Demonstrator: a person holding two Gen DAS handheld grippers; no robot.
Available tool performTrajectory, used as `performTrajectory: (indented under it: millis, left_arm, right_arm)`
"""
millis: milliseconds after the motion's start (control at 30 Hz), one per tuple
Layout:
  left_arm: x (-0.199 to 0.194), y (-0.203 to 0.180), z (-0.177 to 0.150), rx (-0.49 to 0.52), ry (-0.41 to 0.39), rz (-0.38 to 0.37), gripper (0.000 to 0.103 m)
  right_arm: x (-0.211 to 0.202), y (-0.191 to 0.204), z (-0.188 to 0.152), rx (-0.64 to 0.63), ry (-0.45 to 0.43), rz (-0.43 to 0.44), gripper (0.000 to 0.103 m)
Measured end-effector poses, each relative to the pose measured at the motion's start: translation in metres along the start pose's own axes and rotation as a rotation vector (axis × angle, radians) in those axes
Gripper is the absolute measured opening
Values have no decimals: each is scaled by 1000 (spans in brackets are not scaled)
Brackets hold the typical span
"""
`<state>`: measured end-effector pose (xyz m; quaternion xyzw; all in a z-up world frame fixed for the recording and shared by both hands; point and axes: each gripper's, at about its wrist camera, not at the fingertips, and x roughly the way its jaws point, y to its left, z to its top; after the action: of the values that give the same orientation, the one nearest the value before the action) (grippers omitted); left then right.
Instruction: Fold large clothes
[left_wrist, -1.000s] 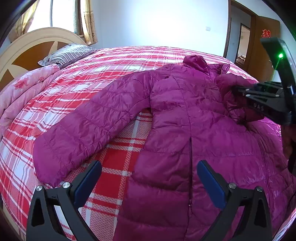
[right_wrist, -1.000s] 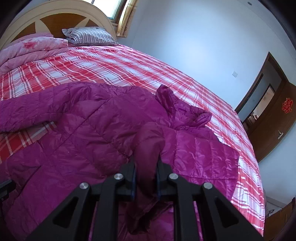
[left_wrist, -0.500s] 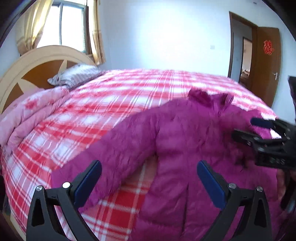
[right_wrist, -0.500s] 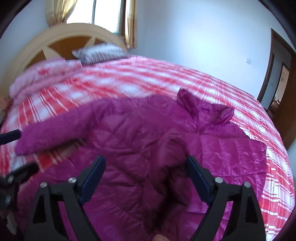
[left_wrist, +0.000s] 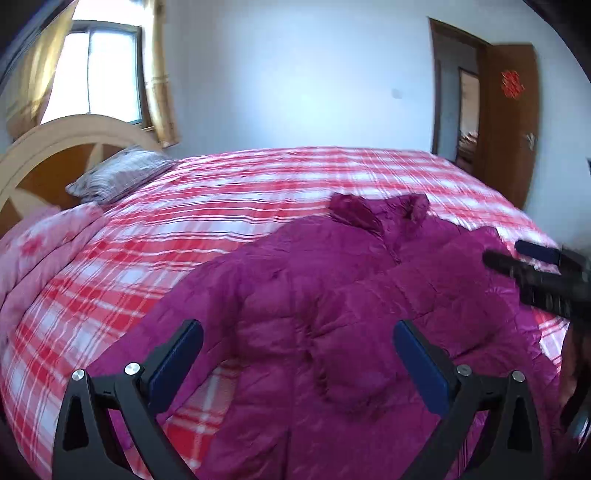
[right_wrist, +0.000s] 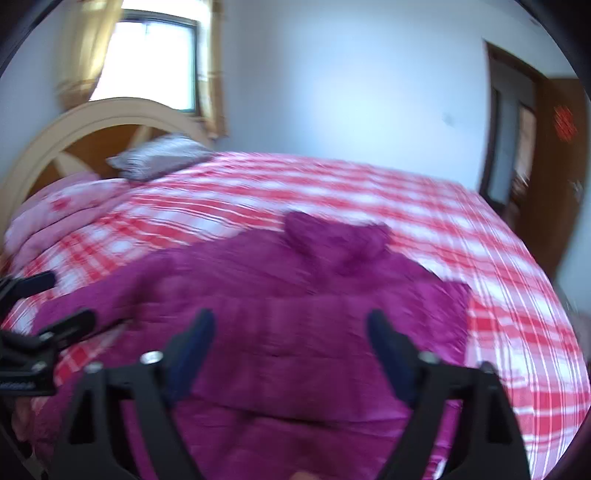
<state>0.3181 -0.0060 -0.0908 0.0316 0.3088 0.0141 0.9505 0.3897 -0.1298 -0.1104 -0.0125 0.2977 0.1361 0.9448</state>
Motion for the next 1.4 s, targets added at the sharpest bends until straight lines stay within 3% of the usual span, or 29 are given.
performTrajectory:
  millis: [167, 267, 333, 367, 467, 767, 967, 1033, 1133, 1267, 1400]
  left_arm:
    - [50, -25, 4, 85, -3, 60, 102]
    - [83, -36, 1, 140, 32, 104, 102]
    - [108, -35, -6, 161, 87, 196, 102]
    - [116, -32, -9, 154, 112, 204, 102]
    - [130, -22, -13, 106, 176, 168, 102]
    - [139, -25, -20, 118, 192, 157, 102]
    - [139, -24, -21, 101, 196, 143, 102]
    - [138, -24, -21, 96, 193, 143, 102]
    - [138, -24, -22, 93, 190, 143, 102]
    - [138, -21, -22, 76, 195, 126, 102]
    - [139, -15, -22, 44, 207, 96, 102]
  right_arm:
    - [36, -63, 6, 138, 4, -123, 73]
    - [58, -88, 6, 181, 35, -117, 70]
    - [73, -98, 3, 176, 71, -117, 67]
    - [81, -99, 1, 171, 92, -125, 66]
    - [98, -109, -11, 159, 145, -128, 63]
    - [119, -120, -34, 183, 244, -104, 63]
    - [115, -122, -30, 183, 250, -95, 62]
    - [96, -137, -22, 274, 171, -40, 62]
    - [78, -154, -6, 321, 79, -70, 62]
    - [95, -159, 9, 260, 119, -117, 58]
    - [127, -165, 4, 240, 212, -144, 55]
